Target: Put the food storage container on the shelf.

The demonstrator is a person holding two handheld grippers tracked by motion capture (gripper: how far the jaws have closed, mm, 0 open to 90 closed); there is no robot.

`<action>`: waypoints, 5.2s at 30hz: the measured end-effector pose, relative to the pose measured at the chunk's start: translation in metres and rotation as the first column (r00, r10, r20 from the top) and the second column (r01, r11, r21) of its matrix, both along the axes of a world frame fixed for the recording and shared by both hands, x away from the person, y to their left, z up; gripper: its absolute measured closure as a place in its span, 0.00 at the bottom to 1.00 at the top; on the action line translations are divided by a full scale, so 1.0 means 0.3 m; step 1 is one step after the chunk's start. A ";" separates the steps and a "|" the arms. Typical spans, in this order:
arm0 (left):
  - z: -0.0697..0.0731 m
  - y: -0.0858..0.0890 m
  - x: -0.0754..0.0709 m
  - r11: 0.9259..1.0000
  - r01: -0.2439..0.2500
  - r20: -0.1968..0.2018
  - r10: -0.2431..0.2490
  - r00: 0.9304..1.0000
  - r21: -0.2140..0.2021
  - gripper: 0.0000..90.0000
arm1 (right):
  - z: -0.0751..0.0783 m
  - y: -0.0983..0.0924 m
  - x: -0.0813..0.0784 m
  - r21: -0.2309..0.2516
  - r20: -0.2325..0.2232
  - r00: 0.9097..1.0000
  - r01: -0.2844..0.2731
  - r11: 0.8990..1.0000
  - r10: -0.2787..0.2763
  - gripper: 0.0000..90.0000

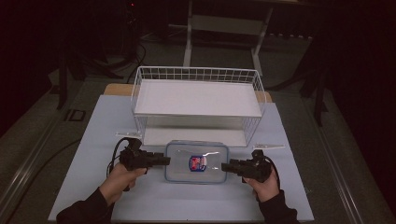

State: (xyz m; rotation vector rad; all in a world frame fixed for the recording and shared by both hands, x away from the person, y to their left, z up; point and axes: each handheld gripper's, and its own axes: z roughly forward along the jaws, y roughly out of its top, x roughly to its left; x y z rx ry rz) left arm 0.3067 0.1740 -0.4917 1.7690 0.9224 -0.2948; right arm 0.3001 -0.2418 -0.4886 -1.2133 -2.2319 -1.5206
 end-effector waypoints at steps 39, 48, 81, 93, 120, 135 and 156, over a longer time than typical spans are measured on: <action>-0.045 -0.085 0.188 0.979 -0.204 0.166 0.199 0.966 0.009 0.61 | -0.044 -0.011 0.255 0.019 0.137 0.981 0.135 0.991 -0.137 0.53; -0.053 -0.088 0.200 0.974 -0.224 0.176 0.223 0.959 -0.013 0.60 | -0.050 -0.011 0.261 0.042 0.128 0.977 0.165 0.985 -0.169 0.52; -0.054 -0.099 0.080 0.978 -0.194 0.296 0.164 0.941 0.077 0.15 | 0.019 0.063 0.121 -0.077 0.324 0.911 0.295 0.952 -0.256 0.39; -0.033 -0.061 -0.062 0.981 -0.173 0.361 0.132 0.923 0.085 0.00 | -0.013 0.159 0.060 -0.102 0.299 0.948 0.147 0.984 -0.111 0.80; -0.045 -0.041 -0.074 0.971 -0.224 0.399 0.176 0.900 0.078 0.00 | -0.091 0.350 0.233 -0.207 0.256 0.962 0.146 0.967 -0.090 1.00; -0.046 -0.037 -0.079 0.972 -0.221 0.408 0.169 0.897 0.083 0.00 | -0.094 0.407 0.283 -0.210 0.264 0.961 0.144 0.967 -0.086 0.95; -0.022 -0.044 -0.118 0.983 -0.170 0.435 0.121 0.892 0.075 0.00 | -0.018 0.261 0.070 -0.112 0.311 0.949 0.095 0.989 -0.056 0.22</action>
